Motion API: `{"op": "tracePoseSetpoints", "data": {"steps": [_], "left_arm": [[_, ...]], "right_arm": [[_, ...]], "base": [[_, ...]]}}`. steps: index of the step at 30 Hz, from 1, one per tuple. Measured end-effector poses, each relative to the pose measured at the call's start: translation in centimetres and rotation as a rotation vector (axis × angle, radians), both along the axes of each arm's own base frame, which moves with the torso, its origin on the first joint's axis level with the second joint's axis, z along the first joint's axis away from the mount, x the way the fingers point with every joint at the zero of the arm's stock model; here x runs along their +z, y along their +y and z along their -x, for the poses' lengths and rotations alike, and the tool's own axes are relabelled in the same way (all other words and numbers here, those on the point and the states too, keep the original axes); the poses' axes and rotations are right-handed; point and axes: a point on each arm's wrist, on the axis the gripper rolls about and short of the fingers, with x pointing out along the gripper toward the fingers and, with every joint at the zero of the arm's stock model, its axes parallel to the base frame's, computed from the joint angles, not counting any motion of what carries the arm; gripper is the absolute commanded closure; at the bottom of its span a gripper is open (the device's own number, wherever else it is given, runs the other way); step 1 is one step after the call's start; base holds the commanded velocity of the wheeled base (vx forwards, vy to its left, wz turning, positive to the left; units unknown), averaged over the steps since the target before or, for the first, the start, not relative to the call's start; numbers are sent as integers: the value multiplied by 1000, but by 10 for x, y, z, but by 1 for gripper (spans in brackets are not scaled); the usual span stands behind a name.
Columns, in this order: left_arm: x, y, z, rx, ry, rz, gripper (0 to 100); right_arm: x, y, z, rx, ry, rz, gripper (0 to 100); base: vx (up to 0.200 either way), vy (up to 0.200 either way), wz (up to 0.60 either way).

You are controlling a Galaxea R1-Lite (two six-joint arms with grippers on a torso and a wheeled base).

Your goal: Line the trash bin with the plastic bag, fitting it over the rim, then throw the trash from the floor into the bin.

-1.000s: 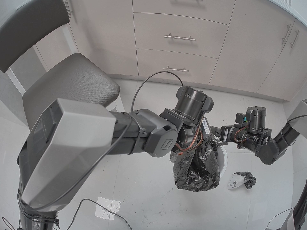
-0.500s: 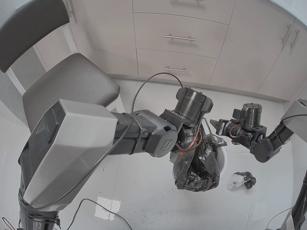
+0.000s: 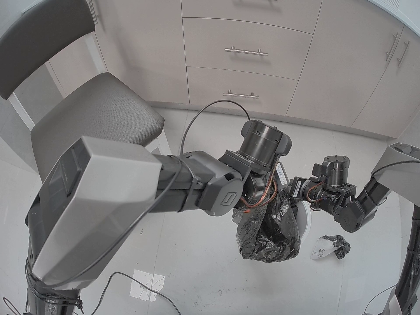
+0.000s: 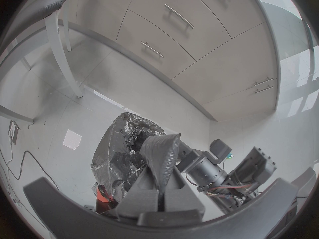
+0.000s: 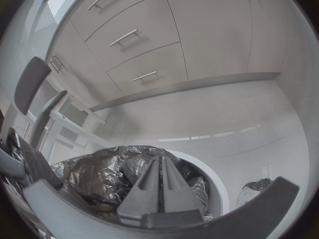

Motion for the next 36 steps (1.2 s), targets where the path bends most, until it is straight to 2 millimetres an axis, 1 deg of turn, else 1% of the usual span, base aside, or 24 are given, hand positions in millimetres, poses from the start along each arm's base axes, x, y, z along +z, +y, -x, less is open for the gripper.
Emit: {"op": "tracePoseSetpoints", "data": {"steps": [7,17,24,27,31,34,36], "left_arm": [[-1,0,-1,2,1,-1,100],[-2,2,-2,11,5,2,100],[-3,2,-2,15,11,2,100],[-4,3,-3,18,14,1,100],[-5,3,-3,25,20,4,100],[-6,3,-4,34,23,7,100],[-6,4,-5,39,24,9,100]], "right_arm": [[-23,-3,-10,-16,44,7,100],[-63,-5,-16,-39,145,-2,100],[-85,-14,-29,-63,176,-6,100],[-89,-16,-31,-66,182,-10,100],[-89,-18,-29,-73,188,-21,100],[-81,-20,-23,-72,189,-28,100],[-73,-21,-13,-62,197,-25,100]], "base": [[0,0,0],[0,0,0],[0,0,0],[0,0,0],[0,0,0],[0,0,0],[0,0,0]]}}
